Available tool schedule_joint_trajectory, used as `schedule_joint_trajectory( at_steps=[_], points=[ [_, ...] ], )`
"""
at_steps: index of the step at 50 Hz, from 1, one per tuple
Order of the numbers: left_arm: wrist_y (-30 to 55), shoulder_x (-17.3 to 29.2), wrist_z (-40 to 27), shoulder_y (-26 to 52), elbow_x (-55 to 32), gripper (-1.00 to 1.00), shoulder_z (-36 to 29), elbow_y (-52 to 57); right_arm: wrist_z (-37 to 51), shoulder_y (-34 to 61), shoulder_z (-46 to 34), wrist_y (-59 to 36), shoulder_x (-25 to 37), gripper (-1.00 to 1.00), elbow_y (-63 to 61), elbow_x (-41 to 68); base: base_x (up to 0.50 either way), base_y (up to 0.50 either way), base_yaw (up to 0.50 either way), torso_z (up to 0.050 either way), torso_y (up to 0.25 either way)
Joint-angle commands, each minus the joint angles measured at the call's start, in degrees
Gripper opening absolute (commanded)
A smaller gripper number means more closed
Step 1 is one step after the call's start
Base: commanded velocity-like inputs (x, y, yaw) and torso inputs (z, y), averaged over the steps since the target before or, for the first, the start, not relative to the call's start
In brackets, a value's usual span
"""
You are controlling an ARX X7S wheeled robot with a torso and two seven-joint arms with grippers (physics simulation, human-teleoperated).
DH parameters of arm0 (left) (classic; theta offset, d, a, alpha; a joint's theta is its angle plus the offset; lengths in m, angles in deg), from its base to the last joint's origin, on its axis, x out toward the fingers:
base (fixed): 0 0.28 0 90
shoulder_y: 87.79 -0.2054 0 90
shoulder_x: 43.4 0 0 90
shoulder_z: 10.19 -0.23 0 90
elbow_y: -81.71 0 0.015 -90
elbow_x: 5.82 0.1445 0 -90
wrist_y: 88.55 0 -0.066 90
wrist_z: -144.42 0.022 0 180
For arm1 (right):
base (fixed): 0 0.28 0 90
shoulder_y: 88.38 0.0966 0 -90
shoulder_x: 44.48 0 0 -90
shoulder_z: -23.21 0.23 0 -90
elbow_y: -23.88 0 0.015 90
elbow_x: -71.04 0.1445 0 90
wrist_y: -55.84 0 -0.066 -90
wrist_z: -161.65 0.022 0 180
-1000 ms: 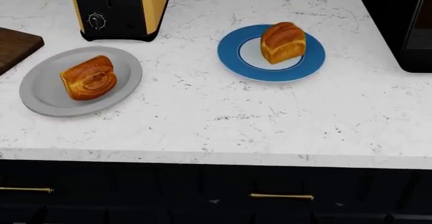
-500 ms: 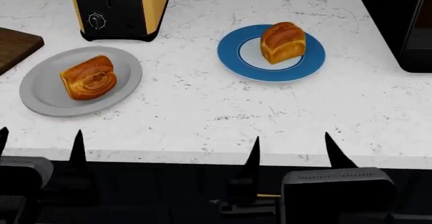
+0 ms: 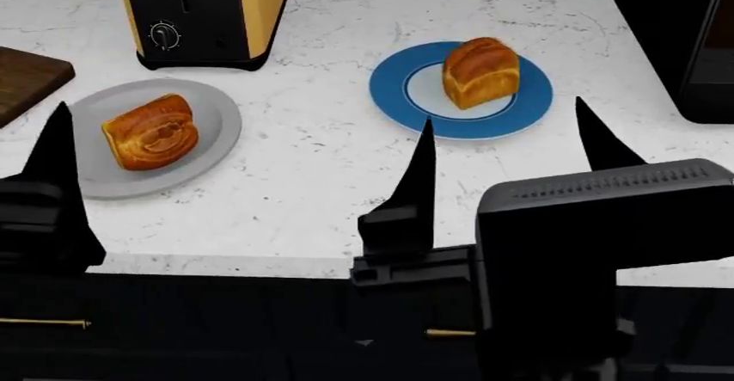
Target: Place all breads on the cutting board.
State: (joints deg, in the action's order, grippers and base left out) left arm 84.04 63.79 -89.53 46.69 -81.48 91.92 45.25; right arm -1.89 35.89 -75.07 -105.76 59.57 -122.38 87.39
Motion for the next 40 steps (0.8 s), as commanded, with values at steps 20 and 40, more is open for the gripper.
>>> schedule_joint_trajectory(
  at_steps=[20,40],
  points=[
    [-4.21,9.56,-23.62,10.06,-28.28,1.0,-1.29,-1.27,24.12,9.12,1.13,-3.62,8.88,1.0,-2.5,31.29,0.0,0.05,0.0,0.0,0.0],
    [-4.98,9.06,-21.88,9.37,-26.29,1.0,-2.45,-1.09,24.98,7.24,1.35,2.11,10.84,1.0,-1.25,31.59,0.06,0.28,0.0,0.0,0.0]
  ],
)
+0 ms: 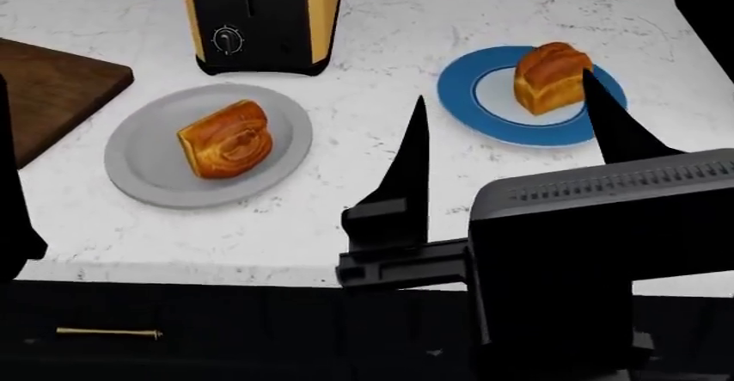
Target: Place all breads on the cutting board.
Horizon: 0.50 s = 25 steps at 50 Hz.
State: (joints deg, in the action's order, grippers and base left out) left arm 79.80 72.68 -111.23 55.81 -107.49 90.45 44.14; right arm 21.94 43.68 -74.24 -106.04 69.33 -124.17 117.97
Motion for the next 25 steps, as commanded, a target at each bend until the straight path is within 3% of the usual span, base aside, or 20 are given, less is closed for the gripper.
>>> schedule_joint_trajectory(
  at_steps=[1,25],
  points=[
    [-0.77,0.17,-0.08,0.18,-0.16,1.0,-0.99,0.05,1.21,-0.66,0.58,2.6,1.15,1.0,0.6,1.08,0.25,0.0,0.0,0.0,0.0],
    [-2.6,1.13,-0.44,0.33,-0.29,1.0,-2.39,0.59,3.63,0.59,-1.31,2.89,2.09,1.0,1.08,3.38,0.28,0.0,0.0,0.0,0.0]
  ],
)
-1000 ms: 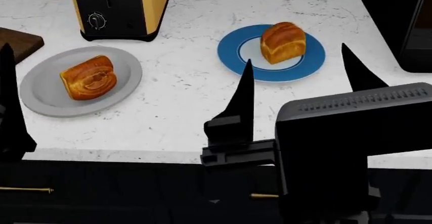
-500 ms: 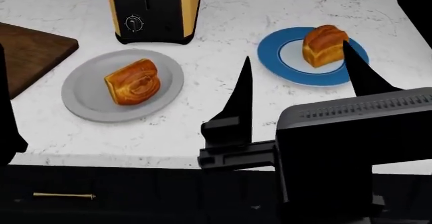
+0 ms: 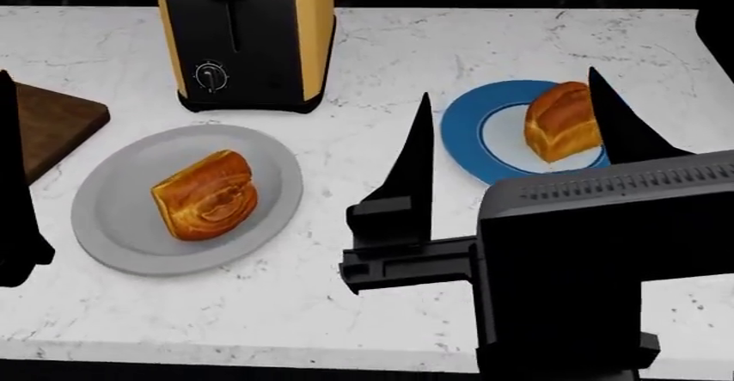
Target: Place all breads on the cutting board.
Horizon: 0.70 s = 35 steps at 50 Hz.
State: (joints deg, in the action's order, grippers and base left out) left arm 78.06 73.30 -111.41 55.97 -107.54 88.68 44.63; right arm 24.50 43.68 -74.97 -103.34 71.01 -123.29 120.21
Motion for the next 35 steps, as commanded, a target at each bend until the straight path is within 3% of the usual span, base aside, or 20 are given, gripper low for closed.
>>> schedule_joint_trajectory(
  at_steps=[1,35],
  points=[
    [-0.8,0.45,0.0,-0.07,0.06,1.0,-0.53,0.22,1.16,0.63,-0.59,0.14,0.5,1.0,0.23,1.28,0.28,0.0,0.0,0.0,0.0],
    [-3.97,1.17,0.7,-0.63,-0.77,1.0,-1.39,-0.1,2.48,0.52,-1.71,3.29,1.66,1.0,1.23,3.08,0.28,0.03,0.0,0.0,0.0]
  ],
)
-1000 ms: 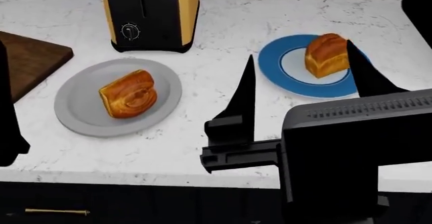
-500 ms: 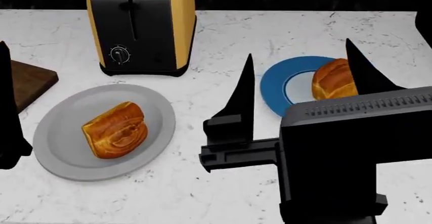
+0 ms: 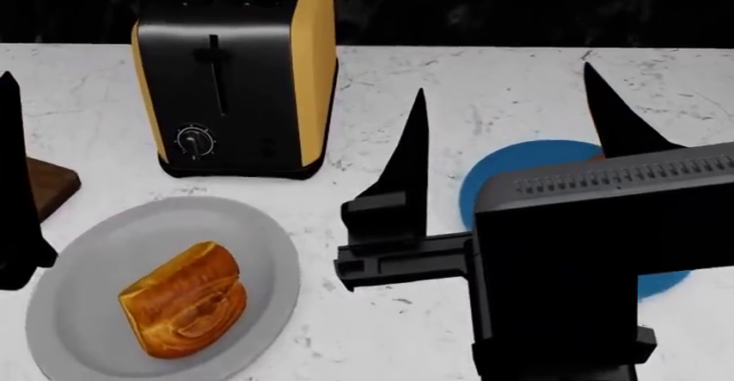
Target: Place all breads on the cutting board.
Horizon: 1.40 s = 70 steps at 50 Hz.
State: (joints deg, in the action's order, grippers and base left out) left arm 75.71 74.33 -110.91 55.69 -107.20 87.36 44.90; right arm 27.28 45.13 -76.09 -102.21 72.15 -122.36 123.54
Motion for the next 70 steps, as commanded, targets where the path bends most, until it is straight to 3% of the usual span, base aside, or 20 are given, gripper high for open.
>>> schedule_joint_trajectory(
  at_steps=[1,42,50,57,60,66,70],
  points=[
    [-1.41,0.05,0.45,-0.57,-0.63,1.0,-0.06,-0.19,-0.54,-1.22,-0.82,2.64,0.7,1.0,0.44,-0.7,0.28,0.13,0.0,0.0,0.0],
    [-2.48,1.09,1.94,-1.39,1.65,1.0,-0.83,0.71,2.94,-0.07,-0.62,2.56,1.2,1.0,1.73,2.98,0.26,0.01,0.0,0.0,0.0],
    [-2.67,1.09,1.73,-1.26,1.72,1.0,-1.6,0.48,20.68,10.62,6.26,-10.7,-1.65,1.0,6.98,24.44,0.0,0.0,0.0,0.0,0.0],
    [-2.19,0.43,3.48,-2.98,4.29,1.0,-1.46,0.66,36.84,19.84,6.28,-13.88,-1.25,1.0,16.95,37.35,0.0,0.0,0.0,0.0,0.0],
    [-2.34,0.37,3.65,-3.25,4.48,1.0,-1.51,0.58,39.69,24.05,4.68,-14.22,-1.87,1.0,22.49,37.94,0.0,0.0,0.0,0.0,0.0],
    [-2.28,0.35,3.74,-3.14,4.96,1.0,-2.09,0.32,38.85,26.61,2.31,-11.22,-2.96,1.0,29.03,27.09,0.0,0.0,0.0,0.0,0.0],
    [-2.41,0.51,3.99,-3.47,5.33,1.0,-1.98,0.39,43.91,27.92,3.74,-12.56,-4.85,1.0,34.24,26.6,0.0,0.0,0.0,0.0,0.0]
  ],
)
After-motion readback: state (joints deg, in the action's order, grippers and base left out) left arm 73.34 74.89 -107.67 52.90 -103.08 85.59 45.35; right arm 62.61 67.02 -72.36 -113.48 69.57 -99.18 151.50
